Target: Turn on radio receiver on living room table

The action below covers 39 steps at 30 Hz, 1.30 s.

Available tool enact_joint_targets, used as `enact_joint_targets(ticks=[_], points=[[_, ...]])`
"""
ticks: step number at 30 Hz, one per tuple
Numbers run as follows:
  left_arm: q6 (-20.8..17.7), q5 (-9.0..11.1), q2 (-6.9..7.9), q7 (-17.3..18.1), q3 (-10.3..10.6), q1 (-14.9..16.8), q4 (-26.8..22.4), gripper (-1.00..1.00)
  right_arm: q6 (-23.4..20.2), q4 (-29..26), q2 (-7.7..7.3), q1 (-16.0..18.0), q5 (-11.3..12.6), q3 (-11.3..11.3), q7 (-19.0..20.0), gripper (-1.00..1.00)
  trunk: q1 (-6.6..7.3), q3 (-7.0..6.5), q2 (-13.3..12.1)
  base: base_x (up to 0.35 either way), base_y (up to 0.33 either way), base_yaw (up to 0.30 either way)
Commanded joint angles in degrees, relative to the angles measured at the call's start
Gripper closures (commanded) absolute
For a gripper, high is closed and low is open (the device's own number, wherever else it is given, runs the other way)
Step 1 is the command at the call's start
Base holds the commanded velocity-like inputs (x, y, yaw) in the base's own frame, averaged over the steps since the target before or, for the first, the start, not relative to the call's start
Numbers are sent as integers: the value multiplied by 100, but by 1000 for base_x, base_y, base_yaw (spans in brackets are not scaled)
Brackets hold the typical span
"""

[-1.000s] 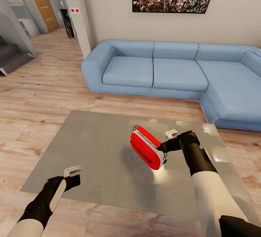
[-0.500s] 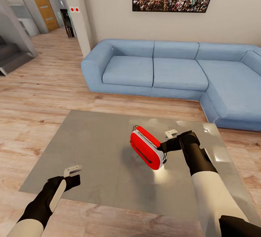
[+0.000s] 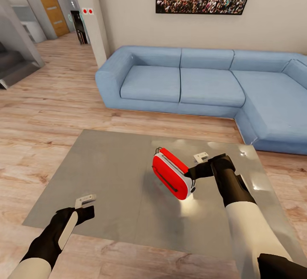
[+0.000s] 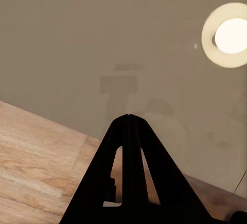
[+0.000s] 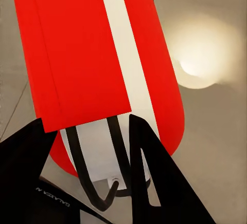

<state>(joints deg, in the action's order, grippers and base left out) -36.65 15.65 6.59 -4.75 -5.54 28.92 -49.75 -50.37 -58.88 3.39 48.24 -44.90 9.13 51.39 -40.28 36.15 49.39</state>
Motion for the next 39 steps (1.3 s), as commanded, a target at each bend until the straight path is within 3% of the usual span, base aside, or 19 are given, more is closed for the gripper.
enact_joint_targets(ticks=[1,12,27,39], points=[[0,0,0,0,0,0,3,100,-17,-1,0,1,49,0,1,100,0,0,0,0,0,0],[7,0,0,0,0,0,10,100,-17,-1,-1,1,51,1,2,100,-241,197,441,0,0,0],[0,-1,0,0,0,1,34,100,-17,-1,-1,1,43,1,-21,100,-241,197,441,0,0,0],[2,0,-26,0,9,2,35,100,-9,30,-1,1,37,1,-24,100,-505,413,923,0,0,0]])
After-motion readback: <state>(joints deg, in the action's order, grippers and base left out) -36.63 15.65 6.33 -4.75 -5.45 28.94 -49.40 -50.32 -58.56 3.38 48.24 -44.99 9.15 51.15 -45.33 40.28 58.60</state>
